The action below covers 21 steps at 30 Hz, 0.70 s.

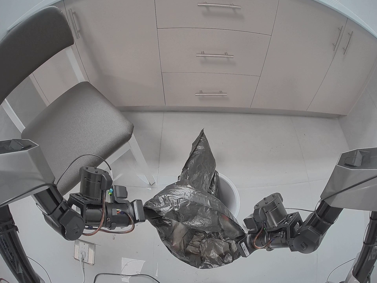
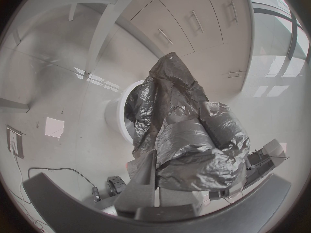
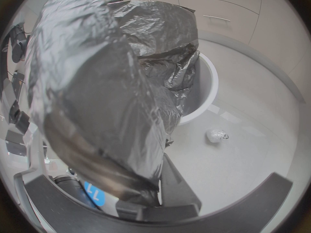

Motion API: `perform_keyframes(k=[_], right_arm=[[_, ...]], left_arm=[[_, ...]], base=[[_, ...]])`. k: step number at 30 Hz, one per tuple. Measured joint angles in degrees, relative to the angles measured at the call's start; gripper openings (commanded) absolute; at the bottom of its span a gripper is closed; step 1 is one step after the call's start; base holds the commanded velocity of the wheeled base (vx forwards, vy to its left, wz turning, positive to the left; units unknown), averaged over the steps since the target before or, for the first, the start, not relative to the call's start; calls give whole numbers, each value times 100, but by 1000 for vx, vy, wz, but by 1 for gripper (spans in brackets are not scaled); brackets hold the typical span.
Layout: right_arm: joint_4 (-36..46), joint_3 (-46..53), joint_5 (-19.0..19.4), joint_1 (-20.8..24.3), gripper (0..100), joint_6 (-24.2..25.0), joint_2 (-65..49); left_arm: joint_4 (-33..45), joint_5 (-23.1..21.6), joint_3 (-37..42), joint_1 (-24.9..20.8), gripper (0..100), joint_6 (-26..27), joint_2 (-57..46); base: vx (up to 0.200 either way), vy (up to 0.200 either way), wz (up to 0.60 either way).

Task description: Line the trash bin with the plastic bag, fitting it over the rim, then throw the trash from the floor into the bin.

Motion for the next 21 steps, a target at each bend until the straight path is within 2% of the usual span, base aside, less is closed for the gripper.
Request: perform_keyframes(k=[3, 10, 21], right_arm=[[-77, -22, -144, -28, 0, -39, 135], [-123, -72, -172, -174, 0, -123, 357], [-881, -50, -247, -301, 0, -191, 796]], left_arm=[[-5, 9, 11, 105, 0, 148, 118], [-13, 2, 0, 256, 0, 503, 358], [-13, 0, -38, 300, 0, 742, 610]], base=[[0, 0, 0], [0, 0, 0], [0, 0, 0]])
